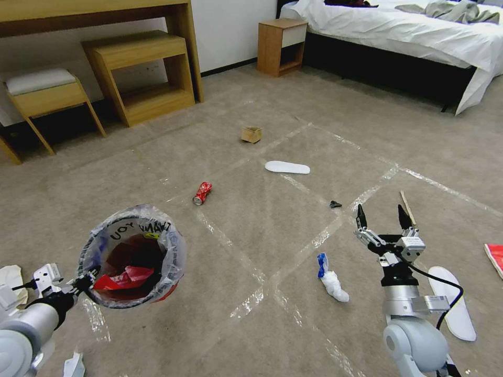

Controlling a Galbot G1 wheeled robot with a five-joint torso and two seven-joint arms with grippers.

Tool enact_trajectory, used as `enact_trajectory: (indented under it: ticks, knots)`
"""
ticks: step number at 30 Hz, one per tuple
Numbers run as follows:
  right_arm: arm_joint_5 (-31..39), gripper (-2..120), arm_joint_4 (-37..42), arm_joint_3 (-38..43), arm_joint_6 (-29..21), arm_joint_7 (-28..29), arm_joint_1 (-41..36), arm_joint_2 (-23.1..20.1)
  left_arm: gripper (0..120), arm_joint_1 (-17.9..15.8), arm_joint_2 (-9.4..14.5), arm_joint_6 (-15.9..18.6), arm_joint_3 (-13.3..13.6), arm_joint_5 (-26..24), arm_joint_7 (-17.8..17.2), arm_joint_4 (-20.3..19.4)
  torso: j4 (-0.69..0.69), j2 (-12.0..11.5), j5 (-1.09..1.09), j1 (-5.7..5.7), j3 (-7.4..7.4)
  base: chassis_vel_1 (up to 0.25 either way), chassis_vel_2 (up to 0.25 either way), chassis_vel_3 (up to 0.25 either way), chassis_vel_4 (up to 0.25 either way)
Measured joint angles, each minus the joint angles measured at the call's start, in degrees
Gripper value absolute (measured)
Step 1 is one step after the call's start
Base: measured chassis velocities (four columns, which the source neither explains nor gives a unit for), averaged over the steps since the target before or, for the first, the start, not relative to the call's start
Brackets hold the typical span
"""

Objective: Pick up the trash bin and place the garbage on the floor into it.

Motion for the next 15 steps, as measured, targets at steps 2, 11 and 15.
enact_trajectory:
  ticks: [2, 11, 15]
  knots:
    - [0.1, 100, -0.1, 0.0, 0.1, 0.0, 0.1, -0.1, 0, -0.1, 0.0, 0.0, 0.0, 0.0, 0.0, 0.0, 0.0, 0.0, 0.0, 0.0, -0.01, 0.0, 0.0, 0.0, 0.0]
    - [0.4, 100, -0.4, 0.0, -0.1, 0.2, 0.4, -0.2, 0, -0.4, 0.0, 0.0, 0.0, 0.0, 0.0, 0.2, 0.01, 0.0, 0.0, 0.0, 0.0, 0.0, 0.0, 0.0, 0.0]
    - [0.8, 100, -0.4, -0.2, -1.2, 1.5, 0.4, -0.6, 0, -0.6, -0.2, 0.0, 0.2, 0.0, 0.0, 0.5, 0.0, 0.0, 0.0, 0.0, 0.0, 0.0, 0.0, 0.0, 0.0]
